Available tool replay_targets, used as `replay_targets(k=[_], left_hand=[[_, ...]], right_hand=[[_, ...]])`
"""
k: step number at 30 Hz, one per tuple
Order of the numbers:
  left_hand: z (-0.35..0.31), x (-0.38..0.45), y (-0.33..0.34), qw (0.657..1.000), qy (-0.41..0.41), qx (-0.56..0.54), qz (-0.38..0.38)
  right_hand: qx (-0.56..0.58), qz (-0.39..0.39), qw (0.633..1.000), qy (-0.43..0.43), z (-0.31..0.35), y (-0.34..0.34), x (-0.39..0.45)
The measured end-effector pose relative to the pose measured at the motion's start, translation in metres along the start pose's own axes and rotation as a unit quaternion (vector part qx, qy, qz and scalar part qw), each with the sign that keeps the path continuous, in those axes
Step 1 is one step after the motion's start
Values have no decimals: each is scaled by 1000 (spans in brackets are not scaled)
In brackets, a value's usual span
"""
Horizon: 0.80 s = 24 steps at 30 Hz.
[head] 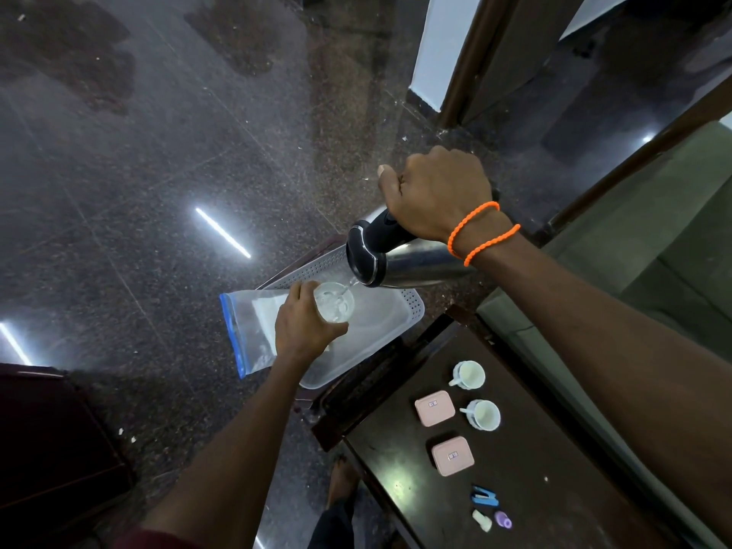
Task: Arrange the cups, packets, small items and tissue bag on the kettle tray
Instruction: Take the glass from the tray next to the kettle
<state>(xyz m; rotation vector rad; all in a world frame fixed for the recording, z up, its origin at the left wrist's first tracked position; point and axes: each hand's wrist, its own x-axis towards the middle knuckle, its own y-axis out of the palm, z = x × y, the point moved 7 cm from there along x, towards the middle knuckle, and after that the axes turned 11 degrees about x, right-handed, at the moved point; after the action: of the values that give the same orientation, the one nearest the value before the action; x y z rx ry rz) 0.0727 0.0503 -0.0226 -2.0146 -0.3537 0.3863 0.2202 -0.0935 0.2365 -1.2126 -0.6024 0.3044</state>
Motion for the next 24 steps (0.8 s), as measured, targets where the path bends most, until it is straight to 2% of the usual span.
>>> replay_targets(k=[24], left_hand=[[8,-4,2,1000,-16,0,15]], right_hand=[[-19,5,999,-37,15,12,2]])
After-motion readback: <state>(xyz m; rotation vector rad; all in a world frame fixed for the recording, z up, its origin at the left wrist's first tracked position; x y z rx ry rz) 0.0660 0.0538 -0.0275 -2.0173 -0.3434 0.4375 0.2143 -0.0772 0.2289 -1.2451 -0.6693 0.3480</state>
